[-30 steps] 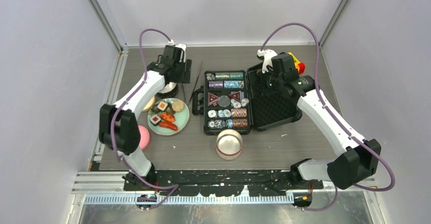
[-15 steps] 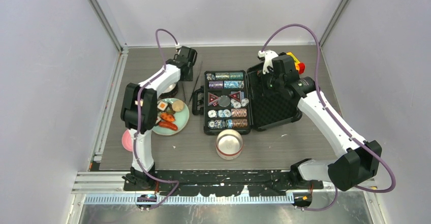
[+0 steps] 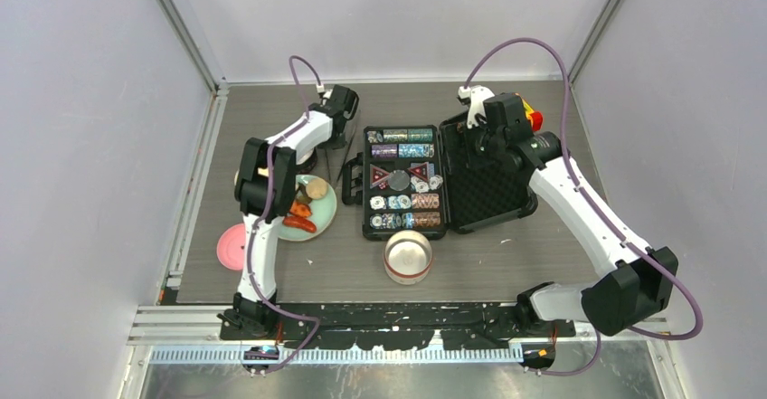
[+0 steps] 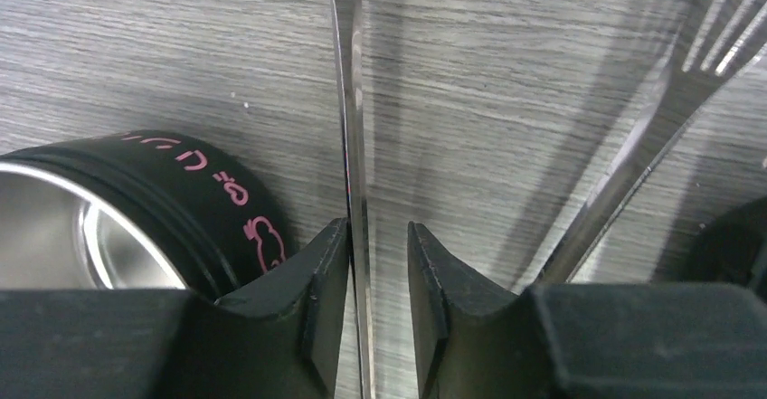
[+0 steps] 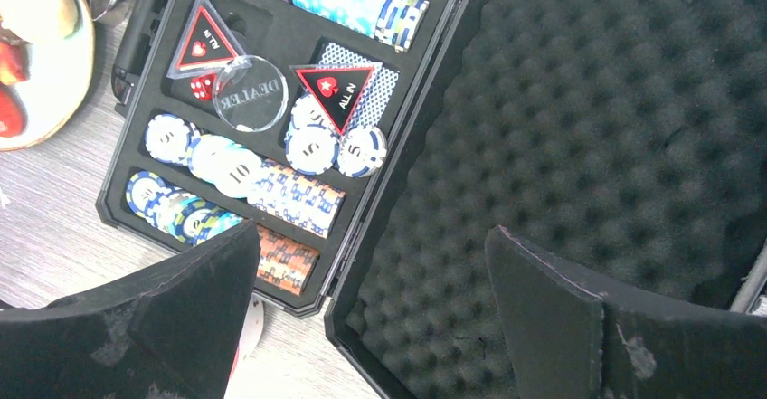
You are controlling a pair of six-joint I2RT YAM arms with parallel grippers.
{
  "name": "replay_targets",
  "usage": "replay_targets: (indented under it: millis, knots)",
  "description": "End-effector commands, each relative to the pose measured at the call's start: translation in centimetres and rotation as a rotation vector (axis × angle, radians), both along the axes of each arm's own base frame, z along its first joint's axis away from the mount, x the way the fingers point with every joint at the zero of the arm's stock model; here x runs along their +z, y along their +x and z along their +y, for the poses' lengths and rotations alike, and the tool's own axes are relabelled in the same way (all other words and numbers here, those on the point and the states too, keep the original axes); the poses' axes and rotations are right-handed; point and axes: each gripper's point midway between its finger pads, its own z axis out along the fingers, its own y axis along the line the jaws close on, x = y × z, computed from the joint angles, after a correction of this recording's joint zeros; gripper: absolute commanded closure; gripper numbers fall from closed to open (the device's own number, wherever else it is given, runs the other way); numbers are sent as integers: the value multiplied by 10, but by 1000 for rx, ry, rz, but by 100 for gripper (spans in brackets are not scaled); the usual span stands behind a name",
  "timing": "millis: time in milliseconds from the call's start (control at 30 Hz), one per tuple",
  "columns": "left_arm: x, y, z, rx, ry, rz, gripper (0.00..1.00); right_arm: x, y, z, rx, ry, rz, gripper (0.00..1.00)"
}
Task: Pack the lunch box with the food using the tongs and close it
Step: Pick up the clamp at the center of the board.
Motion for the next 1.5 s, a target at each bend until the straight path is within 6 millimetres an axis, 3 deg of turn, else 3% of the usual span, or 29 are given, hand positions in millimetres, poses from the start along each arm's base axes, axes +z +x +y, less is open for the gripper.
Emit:
replay_targets:
  millis: [0, 167, 267, 467, 633, 667, 767, 967, 1067, 1167, 1267, 1467]
  knots:
    - [-2, 5, -2, 63, -21, 16, 70, 33, 13, 5, 13, 23, -70, 1]
    - [7, 12, 6, 78, -9, -13, 79, 49, 16, 10, 26, 35, -75, 1]
    - [30, 18, 13, 86, -32, -51, 88, 57, 15, 14, 42, 52, -76, 1]
    - [99, 27, 17, 70, -120, -162, 98, 79, 9, 27, 88, 132, -89, 1]
    - [174, 15, -5, -71, -298, -259, 100, 112, -8, 42, 176, 229, -123, 1]
    - [181, 10, -10, -102, -331, -263, 100, 119, -11, 44, 195, 243, -132, 1]
    - [227, -16, -38, -254, -517, -297, 100, 138, -22, 51, 254, 281, -150, 1]
    - [334, -107, -93, -657, -890, -396, 100, 192, -51, 76, 403, 478, -188, 1]
    - [365, -147, -104, -751, -1033, -411, 100, 215, -65, 90, 480, 586, -153, 3]
    - [387, -179, -111, -815, -1144, -398, 100, 234, -83, 100, 561, 697, -128, 3]
    - [400, -200, -112, -852, -1207, -415, 100, 266, -100, 103, 630, 795, -200, 3]
    - [395, -227, -118, -899, -1253, -376, 100, 289, -100, 109, 647, 880, -199, 8]
